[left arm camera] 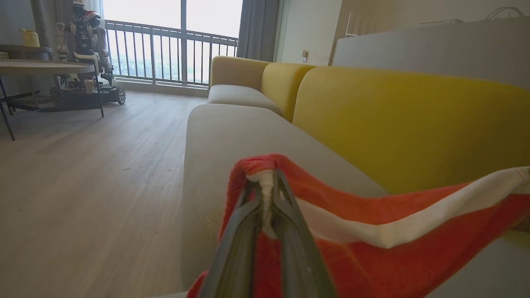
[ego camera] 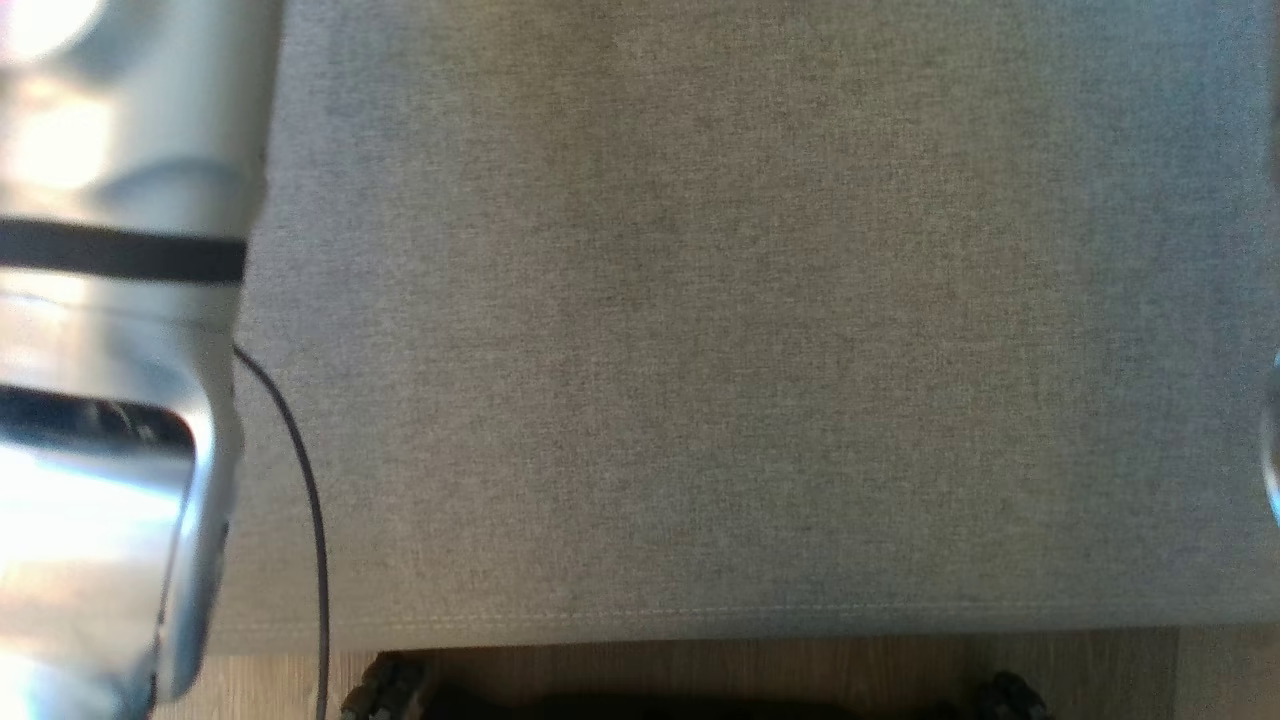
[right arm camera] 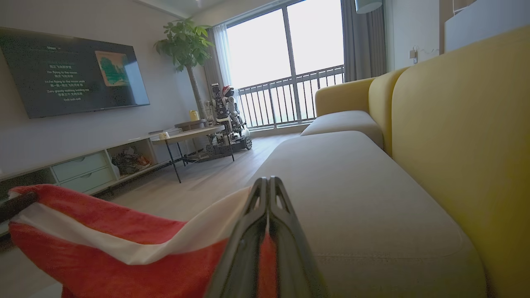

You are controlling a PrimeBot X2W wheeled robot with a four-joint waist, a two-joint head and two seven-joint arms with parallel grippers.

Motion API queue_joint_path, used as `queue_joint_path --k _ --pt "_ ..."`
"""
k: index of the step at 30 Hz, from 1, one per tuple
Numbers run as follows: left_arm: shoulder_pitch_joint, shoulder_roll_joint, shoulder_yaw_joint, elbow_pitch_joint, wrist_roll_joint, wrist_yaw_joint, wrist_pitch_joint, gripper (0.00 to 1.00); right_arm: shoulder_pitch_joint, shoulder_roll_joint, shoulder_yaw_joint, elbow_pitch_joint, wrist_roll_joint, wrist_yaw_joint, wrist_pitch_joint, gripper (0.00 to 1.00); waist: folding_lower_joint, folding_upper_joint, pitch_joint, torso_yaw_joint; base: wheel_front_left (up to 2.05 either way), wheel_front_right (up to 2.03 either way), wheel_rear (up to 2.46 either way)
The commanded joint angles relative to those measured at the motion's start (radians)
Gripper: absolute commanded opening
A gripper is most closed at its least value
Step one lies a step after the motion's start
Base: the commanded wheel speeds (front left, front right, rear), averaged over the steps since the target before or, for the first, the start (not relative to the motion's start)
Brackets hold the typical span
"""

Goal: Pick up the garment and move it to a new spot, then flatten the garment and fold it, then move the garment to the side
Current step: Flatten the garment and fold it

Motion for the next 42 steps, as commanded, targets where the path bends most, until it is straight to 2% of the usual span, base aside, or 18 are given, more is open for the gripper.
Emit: queue_joint_path --k 1,10,17,30,42 --pt "0.019 0.044 -0.006 -0.013 0.024 -0.015 -0.017 0.0 0.047 0.002 0.024 -0.021 0.03 0.0 -0.008 0.0 -0.0002 0.0001 -0.019 0.008 0.0 0.0 0.0" --pt "0.248 0.059 -0.1 0.082 0.043 -0.071 -0.03 0.0 0.284 -0.076 0.151 0.015 0.13 0.0 -0.009 0.0 -0.0002 0.0001 -0.158 0.028 0.0 0.0 0.0" --pt "0.378 0.073 -0.185 0.122 0.056 -0.085 -0.002 0.0 0.403 -0.141 0.348 0.094 0.237 0.0 0.048 0.0 -0.0002 0.0001 -0.265 0.024 0.0 0.0 0.0" --pt "0.512 0.123 -0.301 0.15 0.122 -0.088 0.008 0.0 0.448 -0.244 0.603 0.145 0.335 0.0 0.135 0.0 -0.0002 0.0001 -0.378 0.008 0.0 0.0 0.0" --pt "0.618 0.131 -0.426 0.128 0.148 -0.092 0.015 0.0 0.469 -0.363 0.828 0.123 0.422 0.0 0.254 0.0 -0.0002 0.0001 -0.446 0.003 0.0 0.0 0.0"
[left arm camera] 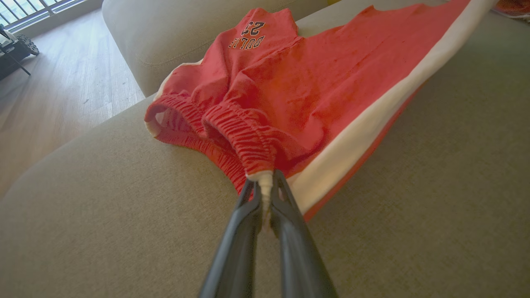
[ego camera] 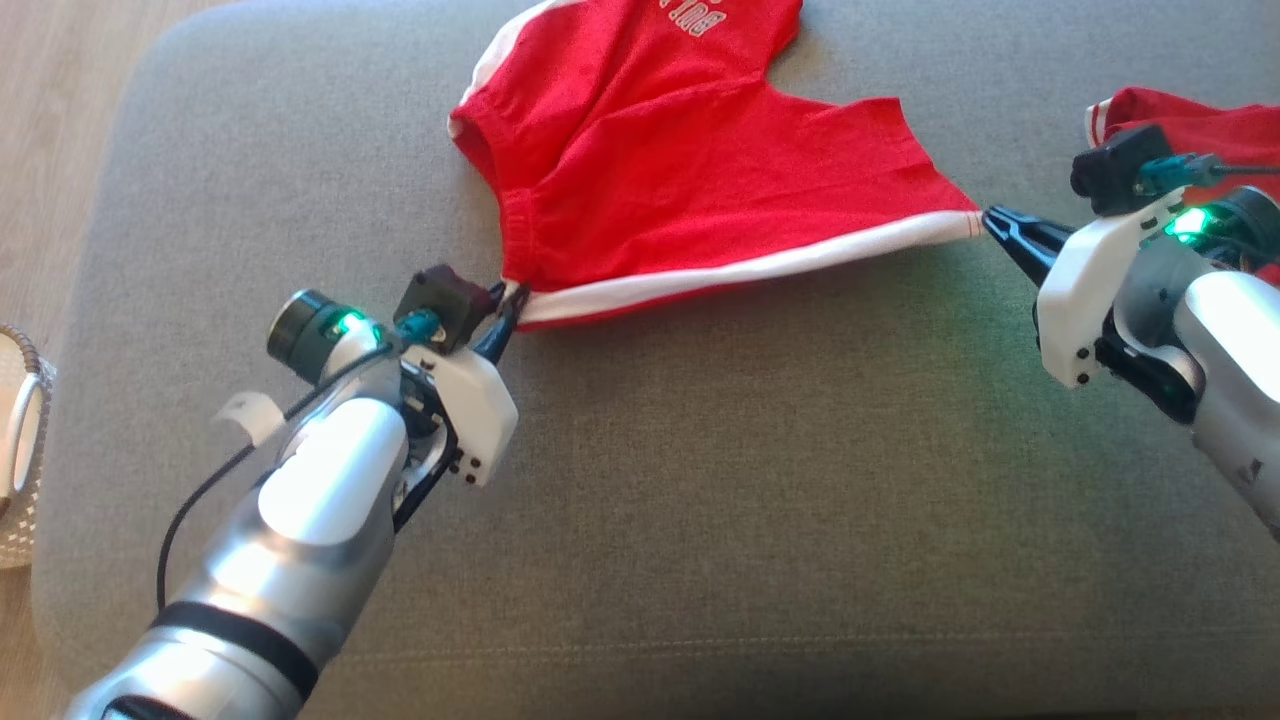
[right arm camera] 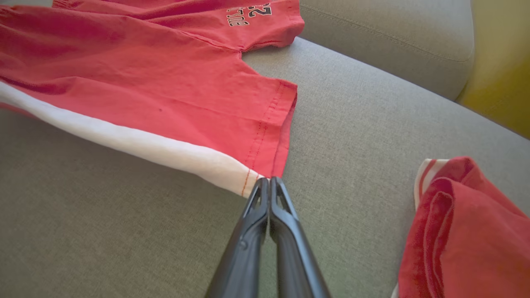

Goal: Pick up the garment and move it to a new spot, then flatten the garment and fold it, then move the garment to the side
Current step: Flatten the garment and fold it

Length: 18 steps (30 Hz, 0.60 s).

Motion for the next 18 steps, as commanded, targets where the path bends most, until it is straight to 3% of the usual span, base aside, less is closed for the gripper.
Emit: queue_joint_path --k 1,18 --pt "-0.012 0.042 0.012 -0.031 0.011 -0.005 0.001 0.0 0.027 -0.037 0.024 -0.028 0.03 0.0 0.016 0.0 0.0 0.0 -0.011 -0.003 0.0 0.0 0.0" --pt "0.121 0.076 -0.067 -0.13 -0.029 -0.006 0.015 0.0 0.054 -0.145 0.206 -0.12 0.201 0.0 0.135 0.0 0.0 0.0 -0.076 -0.016 0.0 0.0 0.0"
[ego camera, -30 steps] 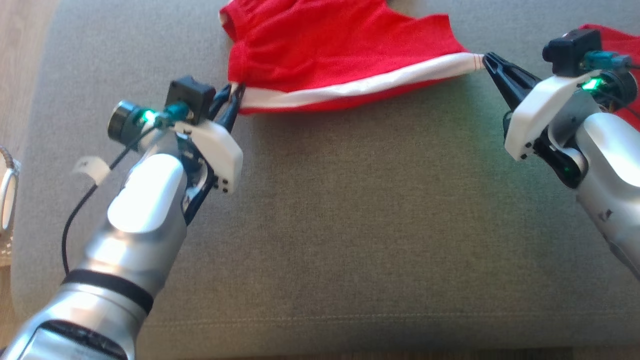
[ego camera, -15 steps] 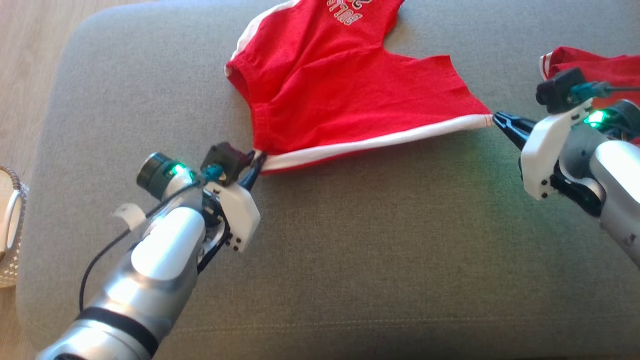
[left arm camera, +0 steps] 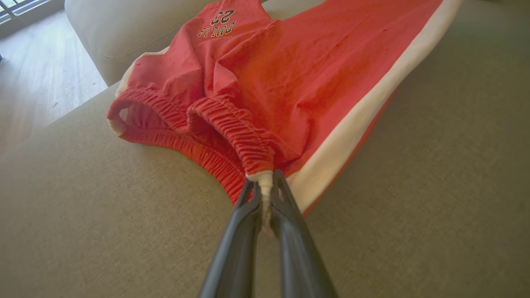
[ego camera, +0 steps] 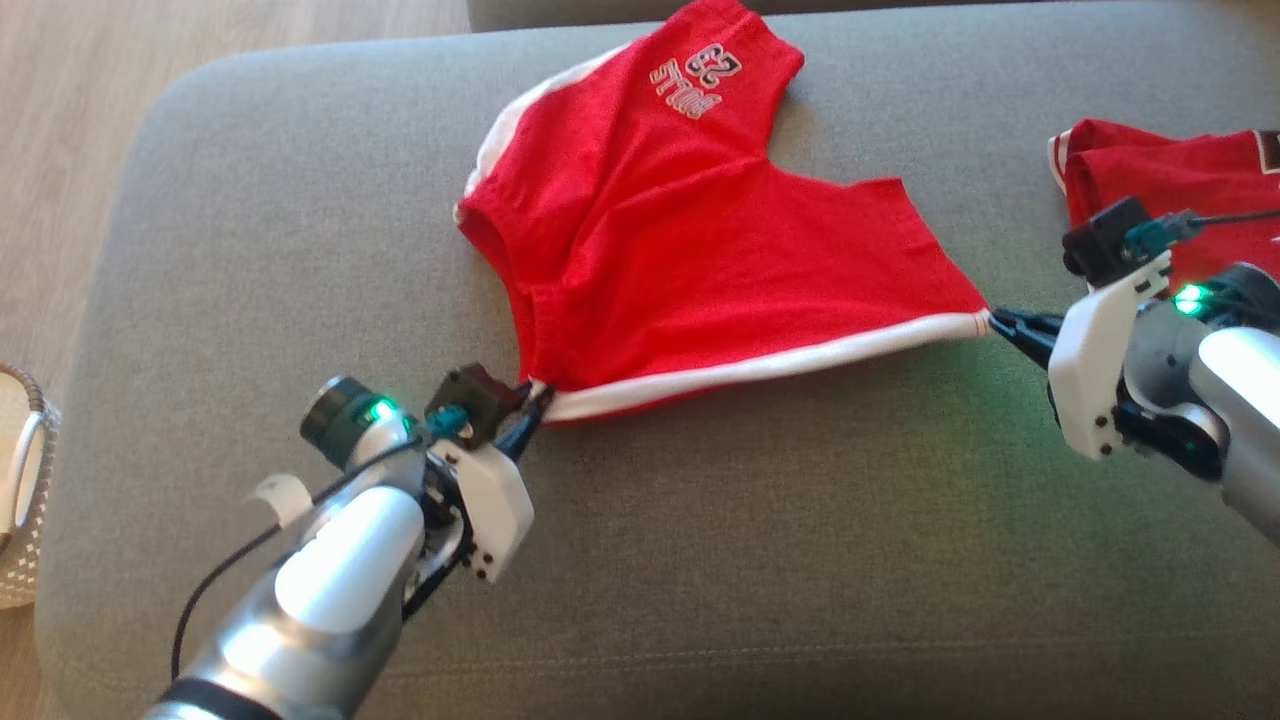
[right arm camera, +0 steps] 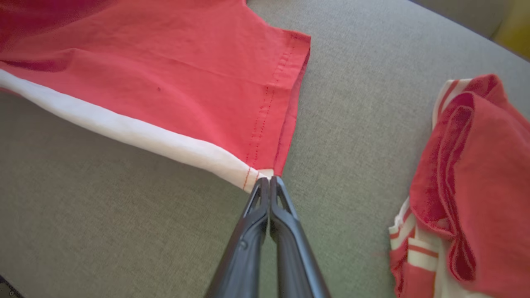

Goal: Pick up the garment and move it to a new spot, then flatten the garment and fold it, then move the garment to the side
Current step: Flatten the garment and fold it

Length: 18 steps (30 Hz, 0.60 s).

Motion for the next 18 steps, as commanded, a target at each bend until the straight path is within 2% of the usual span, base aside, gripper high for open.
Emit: queue_joint_path --k 1,11,18 --pt "-0.003 0.036 0.015 -0.043 -0.018 -0.006 0.008 0.0 0.037 -0.048 0.012 -0.026 0.028 0.0 0.028 0.0 0.0 0.0 -0.016 0.0 0.0 0.0 0.0" --pt "0.091 0.059 -0.023 -0.144 -0.068 -0.006 0.043 0.0 0.087 -0.147 0.049 -0.136 0.14 0.0 0.148 0.0 0.0 0.0 -0.071 -0.003 0.0 0.0 0.0" --pt "0.171 0.09 -0.043 -0.232 -0.112 -0.003 0.105 0.0 0.145 -0.242 0.062 -0.235 0.179 0.0 0.231 0.0 0.0 0.0 -0.109 -0.006 0.0 0.0 0.0"
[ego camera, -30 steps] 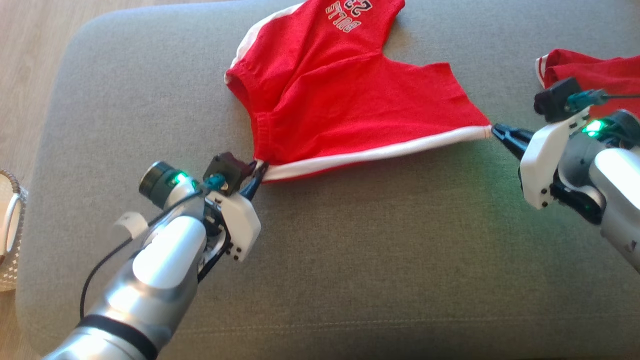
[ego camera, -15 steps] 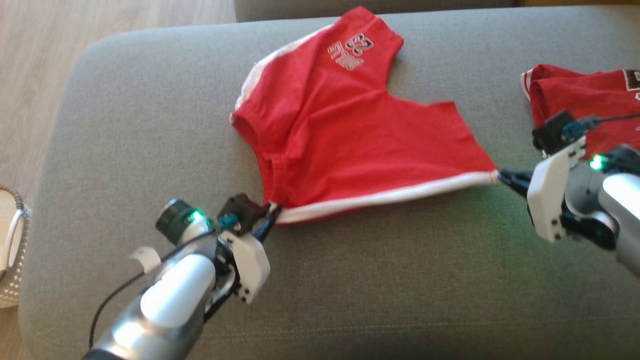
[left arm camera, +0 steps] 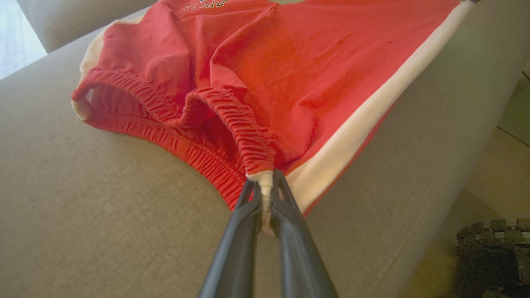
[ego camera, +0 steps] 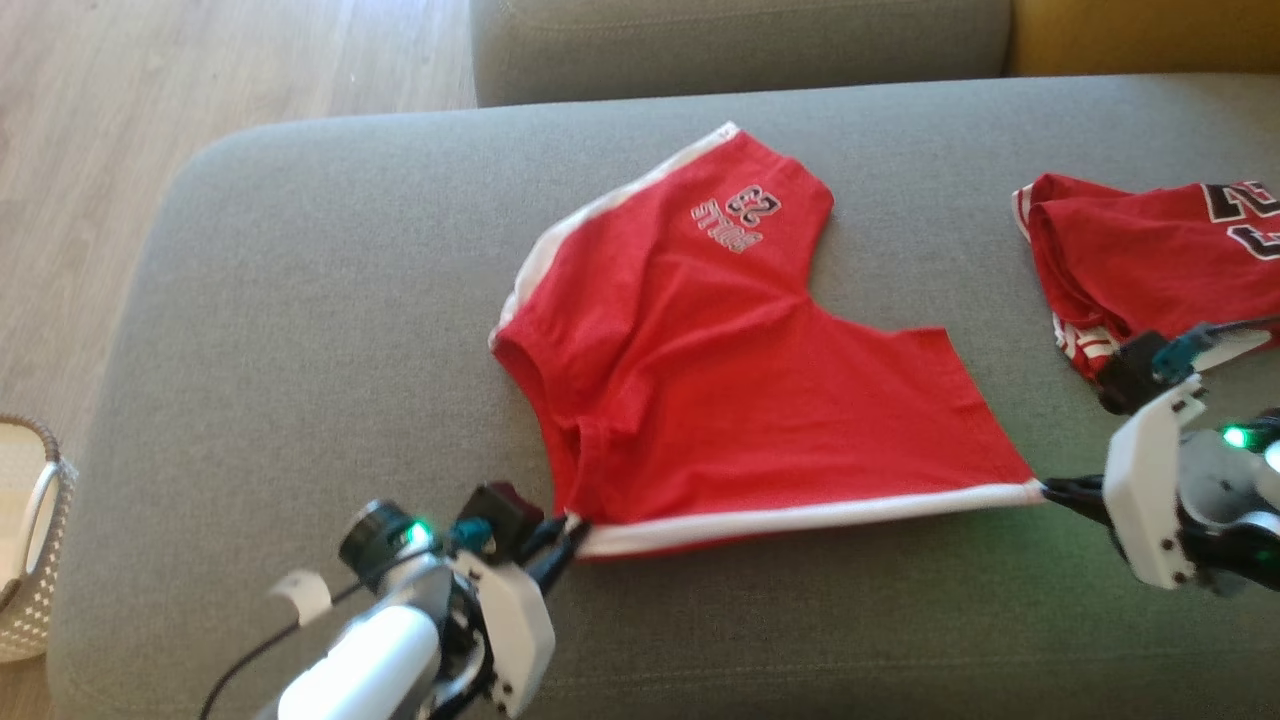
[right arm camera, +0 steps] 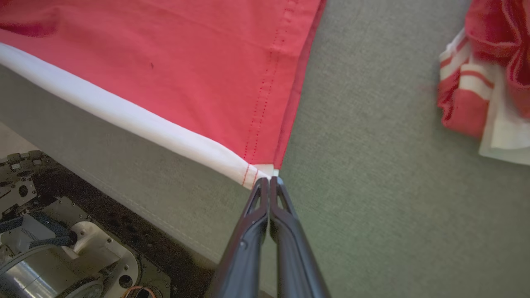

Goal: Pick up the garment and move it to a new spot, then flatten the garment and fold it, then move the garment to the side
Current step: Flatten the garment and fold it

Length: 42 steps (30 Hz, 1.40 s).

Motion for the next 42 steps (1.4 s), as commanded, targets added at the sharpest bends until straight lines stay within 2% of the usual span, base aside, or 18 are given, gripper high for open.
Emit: queue_joint_path --k 1,7,14,21,29,42 --pt "-0.008 0.033 0.03 -0.043 -0.018 -0.003 0.009 0.0 0.007 -0.062 -0.01 -0.014 -0.001 0.0 0.003 0.0 0.0001 -0.0001 -0.009 -0.003 0.0 0.0 0.0" --pt "0.059 0.076 0.011 -0.132 -0.053 -0.004 0.036 0.0 0.044 -0.124 -0.008 -0.067 0.038 0.0 0.047 0.0 0.0001 -0.0001 -0.027 -0.01 0.0 0.0 0.0" --pt "0.092 0.116 -0.021 -0.23 -0.088 -0.005 0.074 0.0 0.084 -0.194 -0.016 -0.116 0.115 0.0 0.18 0.0 0.0001 -0.0001 -0.023 -0.012 0.0 0.0 0.0" --pt "0.063 0.106 -0.004 -0.271 -0.098 0.002 0.044 0.0 0.029 -0.231 -0.076 -0.179 0.064 0.0 0.175 0.0 0.0001 -0.0001 0.02 0.024 0.0 0.0 0.0" --pt "0.007 0.053 -0.003 -0.261 -0.151 -0.002 0.02 0.0 -0.062 -0.193 -0.18 -0.171 0.064 0.0 0.151 0.0 0.0001 -0.0001 0.041 0.111 0.0 0.0 0.0" --pt "-0.119 -0.018 -0.006 -0.215 -0.215 -0.006 -0.053 0.0 -0.238 -0.093 -0.235 -0.088 -0.019 0.0 0.149 0.0 0.0001 -0.0001 0.115 0.236 0.0 0.0 0.0"
